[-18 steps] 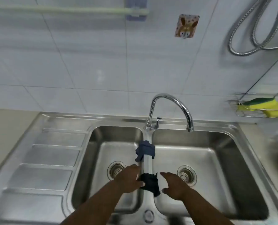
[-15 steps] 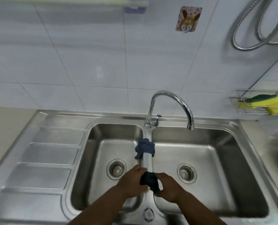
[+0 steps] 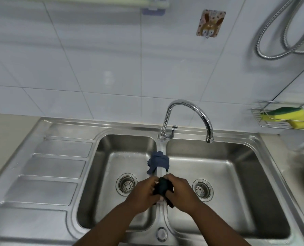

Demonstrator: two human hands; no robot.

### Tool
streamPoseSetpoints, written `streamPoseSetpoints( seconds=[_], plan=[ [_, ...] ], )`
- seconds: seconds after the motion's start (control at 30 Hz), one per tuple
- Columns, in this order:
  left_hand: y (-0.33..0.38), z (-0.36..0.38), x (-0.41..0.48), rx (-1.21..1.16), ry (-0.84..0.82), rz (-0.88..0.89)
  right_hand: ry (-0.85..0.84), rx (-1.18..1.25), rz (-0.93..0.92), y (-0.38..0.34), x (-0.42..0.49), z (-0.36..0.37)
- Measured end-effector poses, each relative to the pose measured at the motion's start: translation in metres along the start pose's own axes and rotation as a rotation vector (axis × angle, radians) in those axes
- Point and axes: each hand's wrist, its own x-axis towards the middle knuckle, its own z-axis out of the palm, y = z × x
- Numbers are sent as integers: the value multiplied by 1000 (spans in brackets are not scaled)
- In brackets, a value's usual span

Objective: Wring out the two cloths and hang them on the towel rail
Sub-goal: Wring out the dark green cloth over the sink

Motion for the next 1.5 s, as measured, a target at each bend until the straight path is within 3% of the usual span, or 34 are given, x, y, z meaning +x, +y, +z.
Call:
streamPoseSetpoints(
  seconds=[0.2, 0.43, 0.6, 0.77, 0.87, 1.0, 1.03, 1.17, 1.23, 1.37, 1.5],
  plan=[
    [30, -58, -7, -73, 93, 42, 83, 163, -71, -37, 8, -22],
    [50, -112, -27, -336, 217, 73, -69, 178, -136, -82, 14, -22],
    [52, -129, -39, -472, 291, 71, -126, 376, -93, -112, 24, -8],
    [38, -137, -57, -827, 463, -61, -138, 414, 3, -126, 34, -12],
    [23, -138, -67, -924, 410, -81, -115, 532, 51, -133, 39, -19],
    [15, -130, -71, -393, 166, -161, -99, 603, 39, -143, 40, -18],
    [16, -126, -71, -358, 116, -185, -99, 622, 38, -144, 40, -15],
    [24, -117, -71, -695, 11, -130, -104, 729, 50, -141, 39, -1],
    [26, -113, -69, -682, 20, -161, -123, 724, 56, -137, 38, 2],
    [13, -115, -62, -82, 116, -168, -319, 733, 82, -123, 36, -9],
    [9, -117, -56, 410, 167, 192, -617, 881, 271, -107, 40, -8]
  ],
)
